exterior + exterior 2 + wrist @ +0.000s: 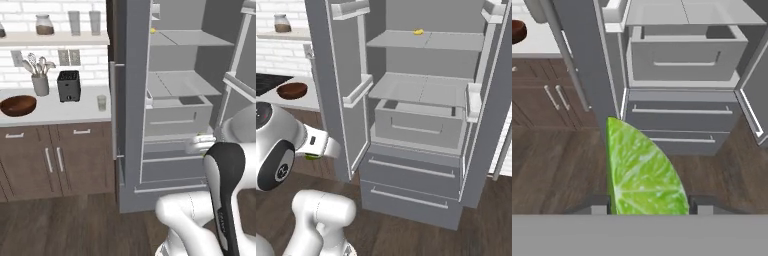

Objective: Grab a lemon wedge from the fridge and one ice cube from the ice bowl, and put them in the glass of lemonade.

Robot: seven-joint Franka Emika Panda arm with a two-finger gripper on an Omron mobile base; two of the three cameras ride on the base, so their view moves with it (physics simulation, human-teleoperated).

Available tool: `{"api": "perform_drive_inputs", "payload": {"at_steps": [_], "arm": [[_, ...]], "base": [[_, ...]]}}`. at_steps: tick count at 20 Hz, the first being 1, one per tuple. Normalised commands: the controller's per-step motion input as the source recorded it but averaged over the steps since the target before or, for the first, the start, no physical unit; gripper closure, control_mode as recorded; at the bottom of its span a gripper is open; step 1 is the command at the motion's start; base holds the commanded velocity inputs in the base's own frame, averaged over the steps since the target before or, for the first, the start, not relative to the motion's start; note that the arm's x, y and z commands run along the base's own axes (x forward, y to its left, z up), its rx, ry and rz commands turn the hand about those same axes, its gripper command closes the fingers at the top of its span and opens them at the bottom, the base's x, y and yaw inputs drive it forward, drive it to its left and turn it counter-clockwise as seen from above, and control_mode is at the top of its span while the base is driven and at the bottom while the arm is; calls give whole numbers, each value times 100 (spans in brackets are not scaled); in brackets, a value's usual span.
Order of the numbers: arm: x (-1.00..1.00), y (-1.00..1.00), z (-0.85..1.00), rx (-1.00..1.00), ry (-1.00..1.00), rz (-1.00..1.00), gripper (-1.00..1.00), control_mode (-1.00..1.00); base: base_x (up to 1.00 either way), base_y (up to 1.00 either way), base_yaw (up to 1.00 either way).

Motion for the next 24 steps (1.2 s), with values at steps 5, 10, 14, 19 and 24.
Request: {"api": "perform_drive_inputs", "payload": {"at_steps": [5,10,14,19,24], "arm": [[0,0,0,0,0,0,100,100],[0,0,0,0,0,0,100,100],[0,0,0,0,0,0,100,100],[0,0,0,0,0,0,100,100],[0,0,0,0,0,0,100,100]], "base": [[50,100,2],[30,100,37],[12,100,55],[46,100,45],[99,100,29]]}}
